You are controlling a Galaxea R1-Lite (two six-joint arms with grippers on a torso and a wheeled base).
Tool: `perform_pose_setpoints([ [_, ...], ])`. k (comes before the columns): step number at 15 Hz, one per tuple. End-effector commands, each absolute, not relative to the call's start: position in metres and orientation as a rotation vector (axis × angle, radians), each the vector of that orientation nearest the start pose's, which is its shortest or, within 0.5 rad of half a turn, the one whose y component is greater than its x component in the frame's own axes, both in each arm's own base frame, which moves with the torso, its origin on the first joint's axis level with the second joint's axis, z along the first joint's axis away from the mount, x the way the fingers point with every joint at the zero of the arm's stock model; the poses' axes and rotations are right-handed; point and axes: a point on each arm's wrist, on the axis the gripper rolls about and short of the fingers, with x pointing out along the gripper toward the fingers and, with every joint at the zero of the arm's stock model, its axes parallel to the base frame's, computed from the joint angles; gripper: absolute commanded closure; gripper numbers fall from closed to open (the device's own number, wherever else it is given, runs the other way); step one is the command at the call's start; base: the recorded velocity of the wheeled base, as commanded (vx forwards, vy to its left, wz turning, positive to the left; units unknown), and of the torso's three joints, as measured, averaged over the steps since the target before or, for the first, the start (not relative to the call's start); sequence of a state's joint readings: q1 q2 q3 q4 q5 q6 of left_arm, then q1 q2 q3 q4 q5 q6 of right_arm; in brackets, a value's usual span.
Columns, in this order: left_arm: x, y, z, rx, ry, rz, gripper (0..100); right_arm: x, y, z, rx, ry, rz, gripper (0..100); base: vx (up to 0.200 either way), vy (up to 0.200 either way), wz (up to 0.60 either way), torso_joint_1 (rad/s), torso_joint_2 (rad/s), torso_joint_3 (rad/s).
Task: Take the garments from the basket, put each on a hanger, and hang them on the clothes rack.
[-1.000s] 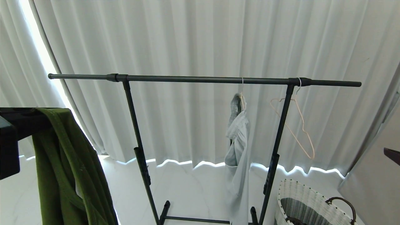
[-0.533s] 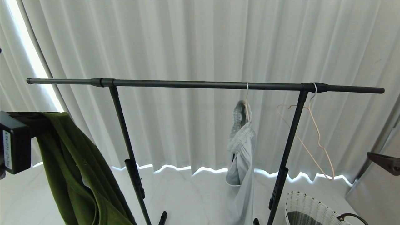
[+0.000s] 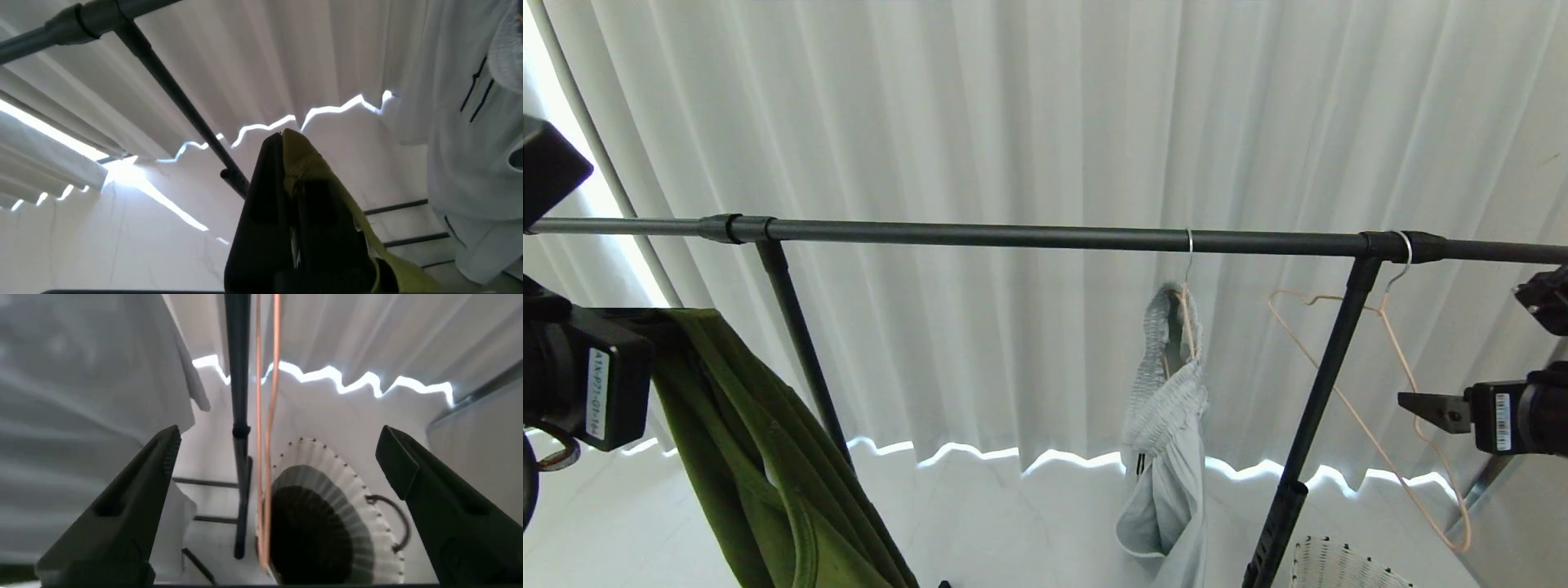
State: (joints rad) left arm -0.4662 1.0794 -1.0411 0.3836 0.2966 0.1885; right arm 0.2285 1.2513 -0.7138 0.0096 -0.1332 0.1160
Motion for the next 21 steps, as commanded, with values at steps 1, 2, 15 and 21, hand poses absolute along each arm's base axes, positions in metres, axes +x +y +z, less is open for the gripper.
perform_pose_setpoints([
  [1,0.117,-0.052,0.291,0.344,0.377,-0.205,100,0.206,0.044,0.182,0.016,0.644,0.043,0,0.000,0.000,0.00,0.000,0.00,0.000],
  [2,0.117,-0.052,0.291,0.344,0.377,-0.205,100,0.214,0.046,0.175,0.025,0.666,0.032,0,0.000,0.000,0.00,0.000,0.00,0.000],
  [15,0.115,-0.054,0.289,0.351,0.379,-0.229,100,0.253,0.040,0.145,0.080,0.699,-0.042,0,0.000,0.000,0.00,0.000,0.00,0.000],
  [21,0.114,-0.054,0.290,0.348,0.373,-0.229,100,0.253,0.040,0.148,0.078,0.687,-0.040,100,0.000,0.000,0.00,0.000,0.00,0.000],
])
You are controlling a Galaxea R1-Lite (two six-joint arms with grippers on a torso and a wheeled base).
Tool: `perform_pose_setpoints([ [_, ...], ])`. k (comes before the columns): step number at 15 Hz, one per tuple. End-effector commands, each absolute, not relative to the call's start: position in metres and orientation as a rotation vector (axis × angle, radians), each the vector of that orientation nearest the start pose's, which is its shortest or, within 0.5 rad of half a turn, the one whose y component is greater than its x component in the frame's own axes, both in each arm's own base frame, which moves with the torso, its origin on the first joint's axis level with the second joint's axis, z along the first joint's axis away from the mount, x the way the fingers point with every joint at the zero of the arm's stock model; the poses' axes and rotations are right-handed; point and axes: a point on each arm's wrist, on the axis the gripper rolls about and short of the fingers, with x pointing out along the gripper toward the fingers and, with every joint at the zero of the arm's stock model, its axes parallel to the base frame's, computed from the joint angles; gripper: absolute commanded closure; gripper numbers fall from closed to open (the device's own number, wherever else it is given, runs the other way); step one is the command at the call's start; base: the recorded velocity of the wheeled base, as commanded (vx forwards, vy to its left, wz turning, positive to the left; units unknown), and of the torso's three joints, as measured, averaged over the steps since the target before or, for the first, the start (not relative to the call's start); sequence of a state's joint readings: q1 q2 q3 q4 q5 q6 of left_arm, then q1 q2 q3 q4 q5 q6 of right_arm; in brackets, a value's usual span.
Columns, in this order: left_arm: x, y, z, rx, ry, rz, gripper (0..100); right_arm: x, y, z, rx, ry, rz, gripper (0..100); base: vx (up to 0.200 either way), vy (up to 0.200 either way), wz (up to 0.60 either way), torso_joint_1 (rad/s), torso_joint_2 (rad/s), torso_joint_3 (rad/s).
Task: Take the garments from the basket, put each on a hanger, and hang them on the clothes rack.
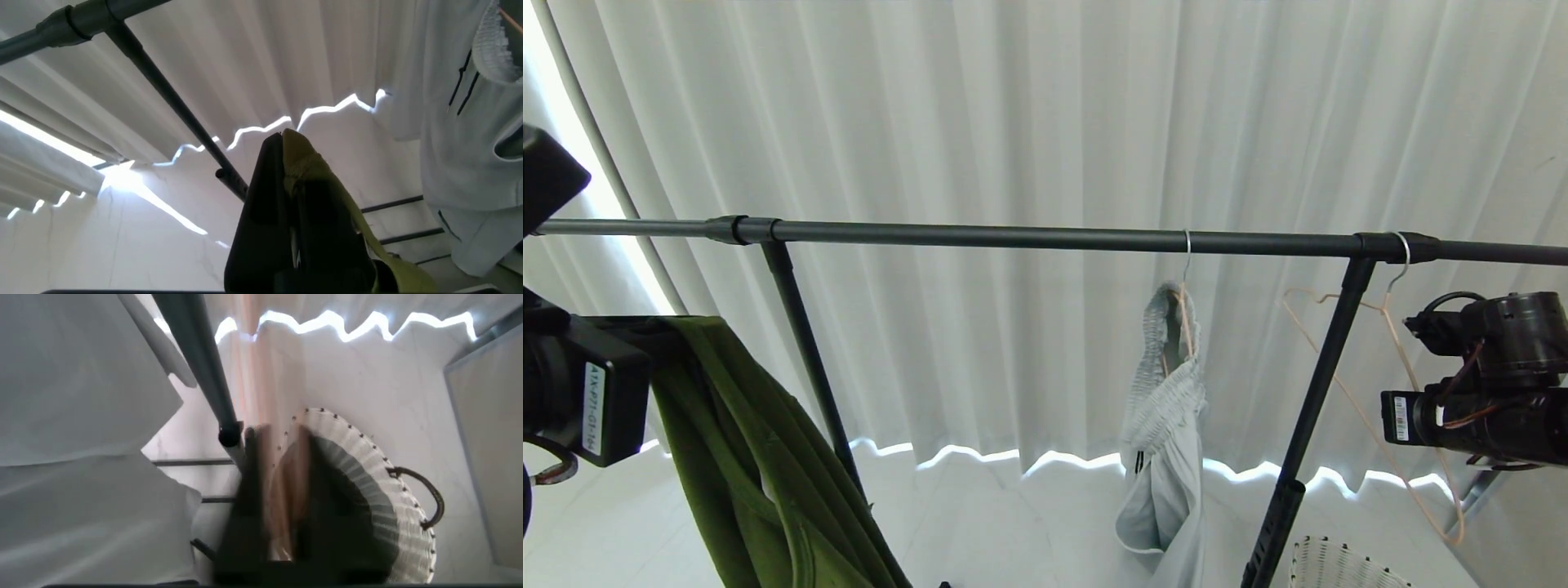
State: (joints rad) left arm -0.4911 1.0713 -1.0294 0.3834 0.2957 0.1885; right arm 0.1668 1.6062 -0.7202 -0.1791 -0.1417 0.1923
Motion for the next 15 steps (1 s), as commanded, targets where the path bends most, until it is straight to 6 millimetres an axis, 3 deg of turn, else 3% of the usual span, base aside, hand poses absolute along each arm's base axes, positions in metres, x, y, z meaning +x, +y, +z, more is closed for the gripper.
perform_pose_setpoints([
  [1,0.114,-0.054,0.290,0.348,0.373,-0.229,100,0.253,0.040,0.149,0.079,0.684,-0.040,100,0.000,0.000,0.00,0.000,0.00,0.000],
  [11,0.110,-0.051,0.291,0.387,0.356,-0.236,100,0.220,0.035,0.184,0.094,0.555,-0.021,100,0.000,0.000,0.00,0.000,0.00,0.000],
  [15,0.110,-0.052,0.285,0.404,0.347,-0.239,100,0.185,0.031,0.198,0.089,0.567,-0.014,100,0.000,0.000,0.00,0.000,0.00,0.000],
])
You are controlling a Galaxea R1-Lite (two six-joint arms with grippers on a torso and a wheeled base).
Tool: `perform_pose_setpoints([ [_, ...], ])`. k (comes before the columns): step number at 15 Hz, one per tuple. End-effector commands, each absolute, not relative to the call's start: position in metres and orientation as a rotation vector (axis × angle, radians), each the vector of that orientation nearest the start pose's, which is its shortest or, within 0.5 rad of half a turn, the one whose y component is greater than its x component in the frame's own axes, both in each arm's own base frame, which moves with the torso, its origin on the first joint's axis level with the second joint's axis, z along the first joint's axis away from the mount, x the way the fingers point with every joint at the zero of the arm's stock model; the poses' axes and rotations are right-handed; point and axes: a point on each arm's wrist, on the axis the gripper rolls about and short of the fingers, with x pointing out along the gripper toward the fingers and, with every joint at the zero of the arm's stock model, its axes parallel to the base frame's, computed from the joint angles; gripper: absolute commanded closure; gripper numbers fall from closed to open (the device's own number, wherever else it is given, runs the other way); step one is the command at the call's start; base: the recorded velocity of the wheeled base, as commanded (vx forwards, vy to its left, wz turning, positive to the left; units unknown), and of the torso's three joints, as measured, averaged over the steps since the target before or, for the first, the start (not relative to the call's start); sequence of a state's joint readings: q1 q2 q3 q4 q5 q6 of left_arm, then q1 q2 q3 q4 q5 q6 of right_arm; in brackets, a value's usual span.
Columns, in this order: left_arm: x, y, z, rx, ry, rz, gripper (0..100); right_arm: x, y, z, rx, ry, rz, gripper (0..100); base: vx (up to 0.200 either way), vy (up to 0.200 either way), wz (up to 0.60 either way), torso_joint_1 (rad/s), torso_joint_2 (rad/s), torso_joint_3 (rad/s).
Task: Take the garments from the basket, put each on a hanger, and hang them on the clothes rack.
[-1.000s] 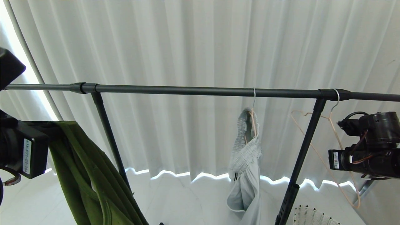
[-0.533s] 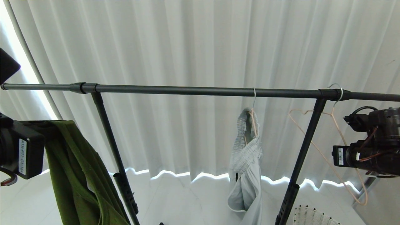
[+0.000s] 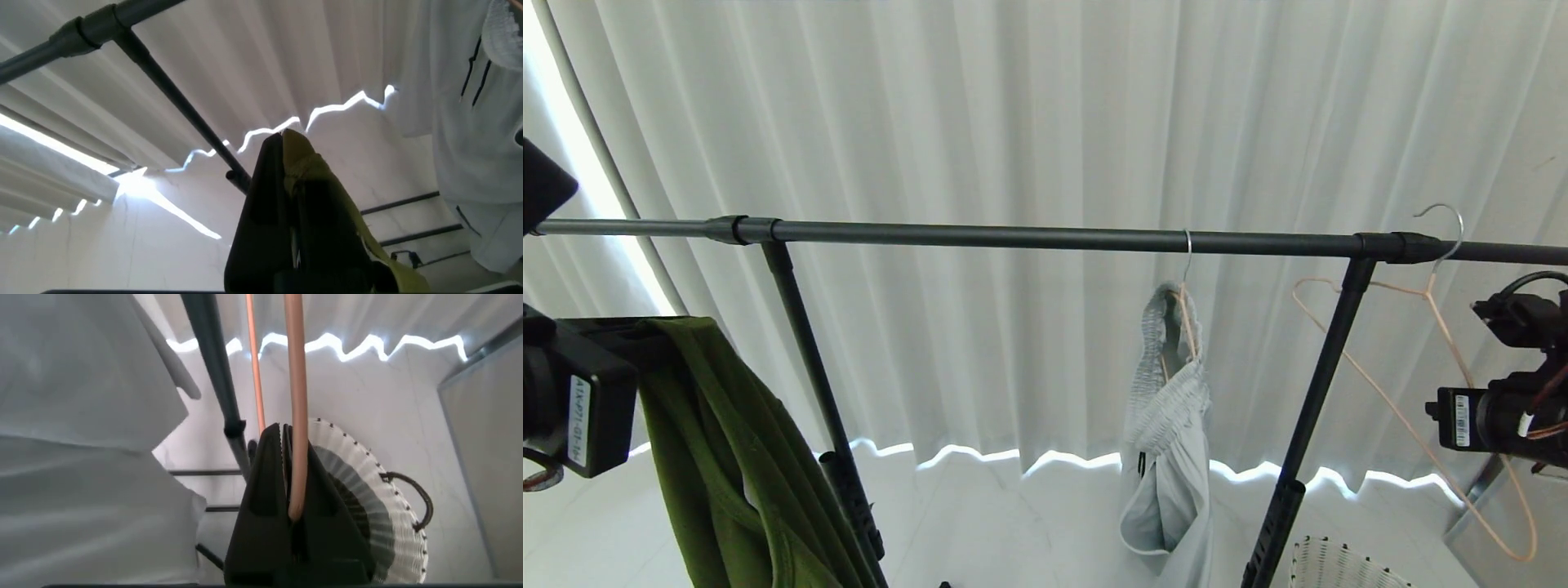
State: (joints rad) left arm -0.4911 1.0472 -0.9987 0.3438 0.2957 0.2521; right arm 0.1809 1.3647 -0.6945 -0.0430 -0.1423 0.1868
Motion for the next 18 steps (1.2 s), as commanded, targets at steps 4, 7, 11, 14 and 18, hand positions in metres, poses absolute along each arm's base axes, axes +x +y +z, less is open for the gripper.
perform_pose_setpoints([
  [4,0.116,-0.054,0.272,0.504,0.295,-0.249,100,0.150,0.024,0.206,0.084,0.596,-0.019,100,-0.100,0.000,0.00,0.001,0.00,0.004],
  [7,0.118,-0.055,0.270,0.514,0.291,-0.250,100,0.127,0.020,0.200,0.058,0.596,-0.011,100,-0.200,0.000,0.00,0.004,0.00,0.001],
  [11,0.118,-0.055,0.269,0.513,0.288,-0.249,100,0.096,0.014,0.186,0.019,0.619,0.000,100,-0.200,0.000,0.00,-0.005,0.00,0.002],
  [14,0.118,-0.055,0.268,0.515,0.293,-0.250,100,0.086,0.013,0.180,0.009,0.616,0.004,100,-0.200,0.000,0.00,0.001,0.00,0.010],
  [18,0.118,-0.055,0.265,0.519,0.303,-0.252,100,0.085,0.012,0.180,0.010,0.614,0.005,100,-0.150,0.000,0.00,0.005,0.00,0.002],
])
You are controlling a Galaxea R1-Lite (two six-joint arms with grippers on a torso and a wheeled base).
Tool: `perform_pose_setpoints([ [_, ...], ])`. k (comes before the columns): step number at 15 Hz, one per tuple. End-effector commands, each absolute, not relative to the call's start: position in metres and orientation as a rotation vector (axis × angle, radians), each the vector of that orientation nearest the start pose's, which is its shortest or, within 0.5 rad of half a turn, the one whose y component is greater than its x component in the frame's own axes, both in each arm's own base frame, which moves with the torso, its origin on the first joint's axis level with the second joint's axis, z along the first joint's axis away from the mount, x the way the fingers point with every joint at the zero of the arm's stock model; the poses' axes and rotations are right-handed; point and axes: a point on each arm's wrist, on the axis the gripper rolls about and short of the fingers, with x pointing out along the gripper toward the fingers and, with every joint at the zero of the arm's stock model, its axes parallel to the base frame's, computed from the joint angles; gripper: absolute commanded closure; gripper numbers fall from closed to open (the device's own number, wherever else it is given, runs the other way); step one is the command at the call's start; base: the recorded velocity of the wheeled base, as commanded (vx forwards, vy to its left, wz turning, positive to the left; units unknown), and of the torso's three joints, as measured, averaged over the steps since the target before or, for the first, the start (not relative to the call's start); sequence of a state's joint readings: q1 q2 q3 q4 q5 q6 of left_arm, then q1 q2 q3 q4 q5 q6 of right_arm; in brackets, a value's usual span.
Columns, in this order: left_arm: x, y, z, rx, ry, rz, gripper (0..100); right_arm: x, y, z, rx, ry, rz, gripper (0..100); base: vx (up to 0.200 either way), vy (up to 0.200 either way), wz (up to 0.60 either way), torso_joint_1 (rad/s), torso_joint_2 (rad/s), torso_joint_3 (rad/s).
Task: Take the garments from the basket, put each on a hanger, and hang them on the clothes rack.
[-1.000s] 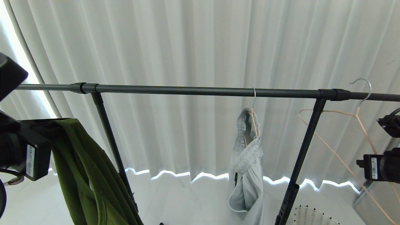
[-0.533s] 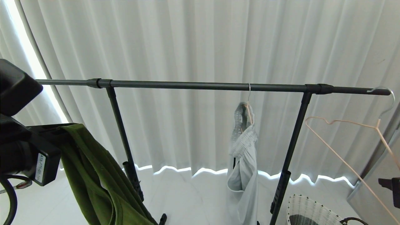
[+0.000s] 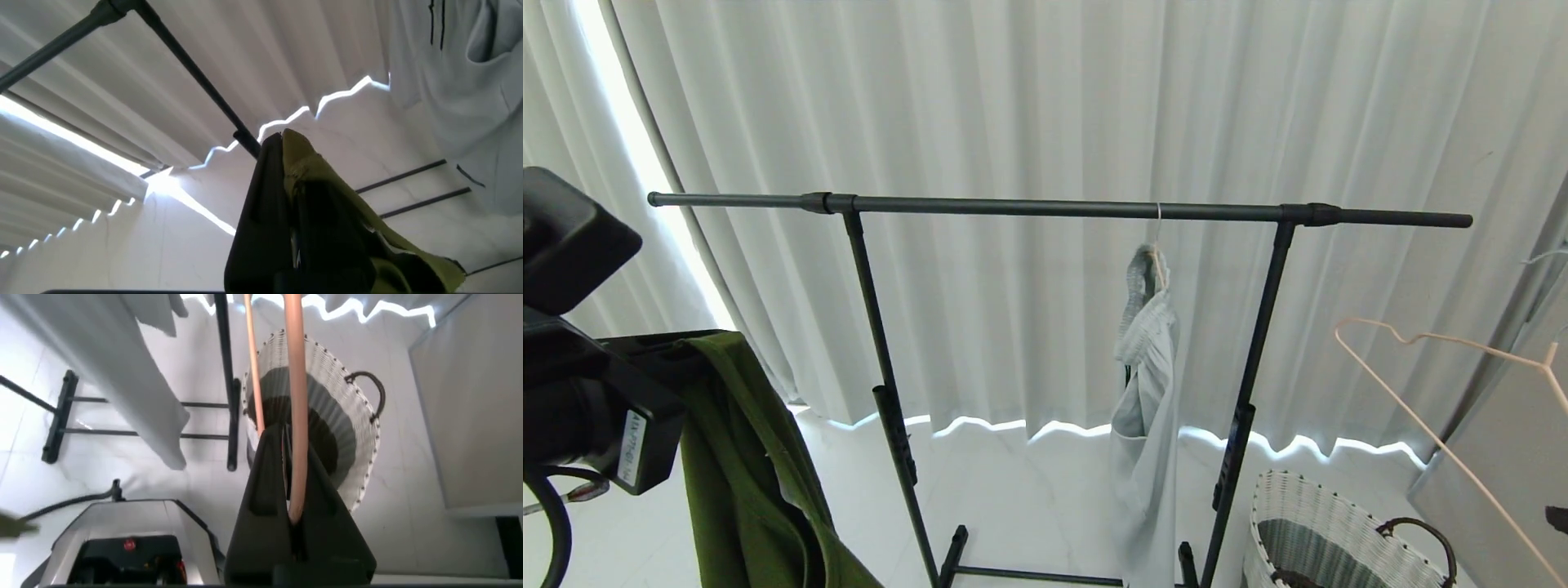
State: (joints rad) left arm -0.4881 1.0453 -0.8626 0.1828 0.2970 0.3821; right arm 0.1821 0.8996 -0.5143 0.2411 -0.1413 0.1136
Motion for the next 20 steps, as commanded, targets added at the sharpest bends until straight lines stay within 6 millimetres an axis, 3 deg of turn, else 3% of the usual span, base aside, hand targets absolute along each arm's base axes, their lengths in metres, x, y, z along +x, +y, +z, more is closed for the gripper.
perform_pose_setpoints([
  [1,0.118,-0.055,0.264,0.520,0.306,-0.253,100,0.085,0.013,0.181,0.010,0.610,0.007,100,0.000,0.000,0.00,0.000,0.00,0.000],
  [5,0.118,-0.055,0.261,0.525,0.315,-0.255,100,0.085,0.012,0.182,0.007,0.601,0.009,100,0.000,0.000,0.00,0.000,0.00,0.000],
  [12,0.119,-0.055,0.261,0.526,0.318,-0.254,100,0.082,0.014,0.194,0.013,0.541,0.041,100,0.000,0.200,0.00,0.003,0.00,0.001],
  [20,0.120,-0.056,0.256,0.530,0.335,-0.256,100,0.081,0.036,0.209,-0.029,0.463,0.287,100,0.000,0.200,0.00,0.005,0.00,0.001],
])
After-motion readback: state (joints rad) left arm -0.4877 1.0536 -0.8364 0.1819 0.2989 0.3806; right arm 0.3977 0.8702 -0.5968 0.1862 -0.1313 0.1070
